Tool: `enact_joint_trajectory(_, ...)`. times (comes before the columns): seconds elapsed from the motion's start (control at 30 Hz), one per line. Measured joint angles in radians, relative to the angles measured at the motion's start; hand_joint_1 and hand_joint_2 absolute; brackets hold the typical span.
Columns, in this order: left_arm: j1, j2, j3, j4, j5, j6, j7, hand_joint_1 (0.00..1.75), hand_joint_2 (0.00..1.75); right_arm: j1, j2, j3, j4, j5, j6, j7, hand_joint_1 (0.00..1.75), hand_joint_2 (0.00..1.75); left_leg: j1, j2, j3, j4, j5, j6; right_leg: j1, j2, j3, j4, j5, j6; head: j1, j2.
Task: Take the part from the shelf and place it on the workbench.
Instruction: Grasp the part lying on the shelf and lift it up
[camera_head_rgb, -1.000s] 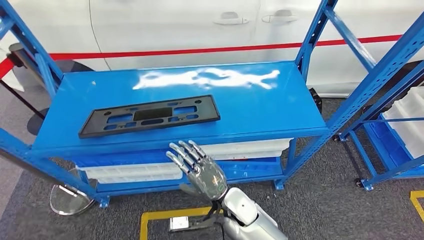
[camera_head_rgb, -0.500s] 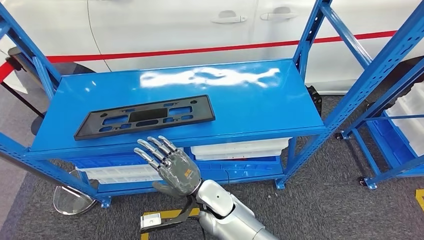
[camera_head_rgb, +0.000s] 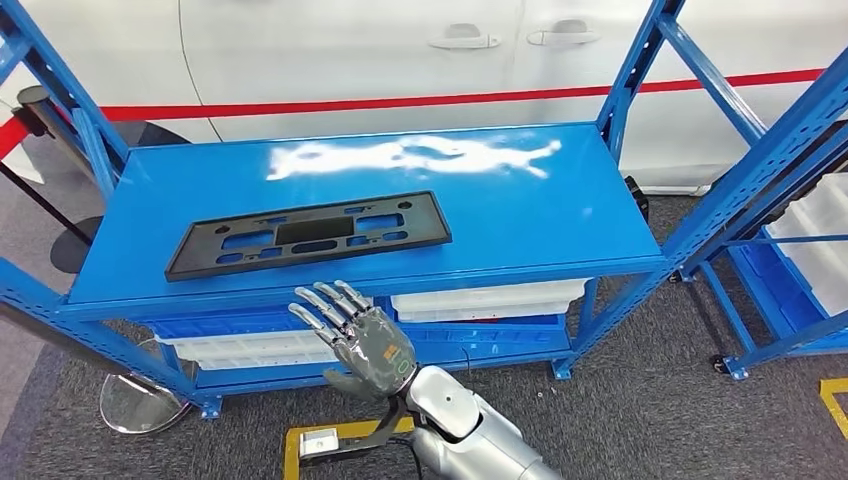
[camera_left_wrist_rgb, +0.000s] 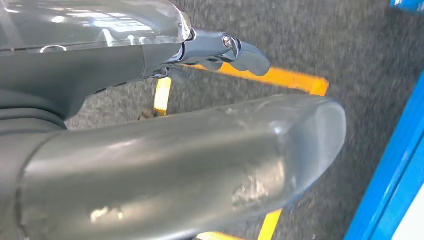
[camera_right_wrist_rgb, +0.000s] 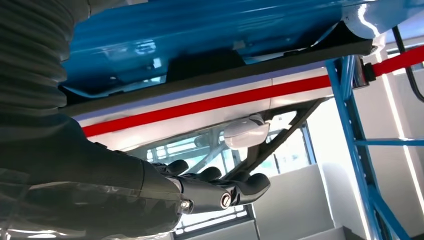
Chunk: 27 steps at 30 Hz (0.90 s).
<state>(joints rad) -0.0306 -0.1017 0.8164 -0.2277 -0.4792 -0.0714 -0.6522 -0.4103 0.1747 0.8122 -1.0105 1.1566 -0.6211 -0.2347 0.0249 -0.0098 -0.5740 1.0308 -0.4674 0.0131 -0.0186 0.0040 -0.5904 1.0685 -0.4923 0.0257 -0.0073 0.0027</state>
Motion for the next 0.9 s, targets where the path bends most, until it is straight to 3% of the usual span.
enact_joint_trajectory(0.1,-0.002,0.000,0.000,0.000,-0.010,0.002,0.002,0.00,0.00,-0.009,-0.006,-0.005,0.007,0.023,-0.004,0.023,0.00,1.75,-0.005,0.001,0.004,-0.001,-0.003,0.011,0.001,-0.001,-0.094,0.173,-0.084,0.003,0.003,0.000)
enact_joint_trajectory(0.13,-0.002,0.000,0.000,0.000,-0.012,0.002,0.003,0.00,0.00,-0.010,-0.009,-0.008,0.011,0.028,-0.005,0.028,0.00,1.75,-0.009,0.001,0.005,-0.001,-0.005,0.013,0.003,-0.001,-0.125,0.223,-0.100,0.002,0.003,0.000)
enact_joint_trajectory(0.17,-0.002,0.000,0.000,0.000,-0.014,0.002,0.003,0.00,0.00,-0.011,-0.011,-0.011,0.016,0.032,-0.007,0.031,0.00,1.75,-0.012,0.001,0.008,-0.001,-0.007,0.016,0.006,-0.001,-0.140,0.238,-0.095,-0.003,0.003,0.000)
enact_joint_trajectory(0.2,-0.001,0.000,0.000,0.000,-0.015,0.002,0.003,0.00,0.00,-0.011,-0.013,-0.013,0.021,0.037,-0.010,0.035,0.00,1.75,-0.017,0.000,0.013,-0.001,-0.010,0.017,0.010,-0.001,-0.136,0.215,-0.071,-0.011,0.003,0.000)
enact_joint_trajectory(0.27,-0.001,-0.002,0.000,0.000,-0.021,0.002,0.003,0.00,0.00,-0.017,-0.014,-0.021,0.030,0.056,-0.022,0.054,0.00,1.75,-0.024,-0.001,0.025,-0.001,-0.018,0.018,0.021,-0.001,-0.086,0.092,0.007,-0.037,0.003,0.000)
enact_joint_trajectory(0.3,-0.002,-0.005,0.000,0.001,-0.025,0.002,0.003,0.00,0.00,-0.022,-0.014,-0.027,0.039,0.067,-0.032,0.066,0.00,1.75,-0.027,-0.001,0.030,-0.002,-0.021,0.017,0.028,-0.001,-0.062,0.032,0.031,-0.051,0.000,0.000)
enact_joint_trajectory(0.37,-0.005,-0.009,0.000,0.002,-0.036,0.001,0.002,0.00,0.00,-0.033,-0.012,-0.046,0.068,0.086,-0.053,0.084,0.00,1.75,-0.025,-0.002,0.035,-0.006,-0.024,0.010,0.038,-0.002,-0.037,-0.033,0.046,-0.070,-0.005,0.000)
enact_joint_trajectory(0.43,-0.007,-0.010,0.000,0.002,-0.047,0.001,0.002,0.00,0.00,-0.040,-0.009,-0.068,0.101,0.095,-0.064,0.090,0.00,1.75,-0.024,-0.002,0.041,-0.004,-0.017,-0.004,0.040,-0.001,-0.024,-0.053,0.050,-0.074,-0.005,0.000)
enact_joint_trajectory(0.5,-0.008,-0.010,0.000,0.002,-0.056,0.002,0.002,0.00,0.00,-0.044,-0.005,-0.089,0.127,0.103,-0.068,0.091,0.00,1.75,-0.024,0.001,0.043,0.015,-0.028,-0.014,0.032,-0.002,0.000,-0.072,0.056,-0.076,-0.006,0.000)
enact_joint_trajectory(0.53,-0.008,-0.010,0.000,0.002,-0.061,0.002,0.003,0.00,0.00,-0.048,-0.003,-0.099,0.138,0.107,-0.070,0.091,0.00,1.75,-0.023,0.001,0.031,0.043,-0.048,-0.017,0.027,-0.003,0.010,-0.080,0.057,-0.077,-0.008,0.000)
enact_joint_trajectory(0.6,-0.011,-0.011,0.000,0.002,-0.066,0.002,0.003,0.00,0.00,-0.054,0.001,-0.116,0.160,0.114,-0.073,0.090,0.00,1.75,-0.016,0.003,-0.029,0.151,-0.108,-0.026,0.023,-0.005,0.019,-0.085,0.053,-0.078,-0.012,0.000)
enact_joint_trajectory(0.67,-0.010,-0.010,0.000,0.002,-0.067,0.003,0.003,0.00,0.00,-0.055,0.002,-0.125,0.175,0.115,-0.073,0.089,0.00,1.75,-0.008,0.003,-0.089,0.240,-0.136,-0.041,0.021,-0.005,0.020,-0.082,0.048,-0.075,-0.012,0.000)
enact_joint_trajectory(0.7,-0.009,-0.010,0.000,0.002,-0.068,0.003,0.003,0.00,0.00,-0.054,0.002,-0.128,0.182,0.115,-0.073,0.089,0.00,1.75,-0.004,0.003,-0.097,0.237,-0.118,-0.047,0.019,-0.004,0.022,-0.079,0.043,-0.071,-0.012,0.000)
enact_joint_trajectory(0.73,-0.007,-0.009,0.000,0.002,-0.068,0.003,0.003,0.00,0.00,-0.054,0.003,-0.131,0.187,0.115,-0.073,0.088,0.00,1.75,-0.001,0.004,-0.087,0.198,-0.083,-0.052,0.016,-0.003,0.025,-0.075,0.038,-0.067,-0.012,0.000)
enact_joint_trajectory(0.8,-0.007,-0.008,0.000,0.002,-0.068,0.004,0.004,0.00,0.00,-0.055,0.004,-0.137,0.197,0.115,-0.073,0.088,0.00,1.75,0.003,0.005,-0.045,0.073,-0.005,-0.056,0.012,-0.002,0.031,-0.064,0.025,-0.055,-0.013,0.000)
enact_joint_trajectory(0.87,-0.008,-0.008,0.000,0.003,-0.070,0.004,0.005,0.00,0.00,-0.056,0.006,-0.141,0.205,0.116,-0.073,0.088,0.00,1.75,0.000,0.007,-0.026,0.008,0.015,-0.047,0.013,-0.003,0.027,-0.051,0.015,-0.043,-0.015,0.000)
enact_joint_trajectory(0.9,-0.007,-0.008,0.000,0.003,-0.072,0.004,0.006,0.00,0.00,-0.056,0.006,-0.143,0.209,0.119,-0.073,0.088,0.00,1.75,-0.003,0.007,-0.027,0.008,0.009,-0.038,0.014,-0.004,0.025,-0.047,0.012,-0.037,-0.015,0.000)
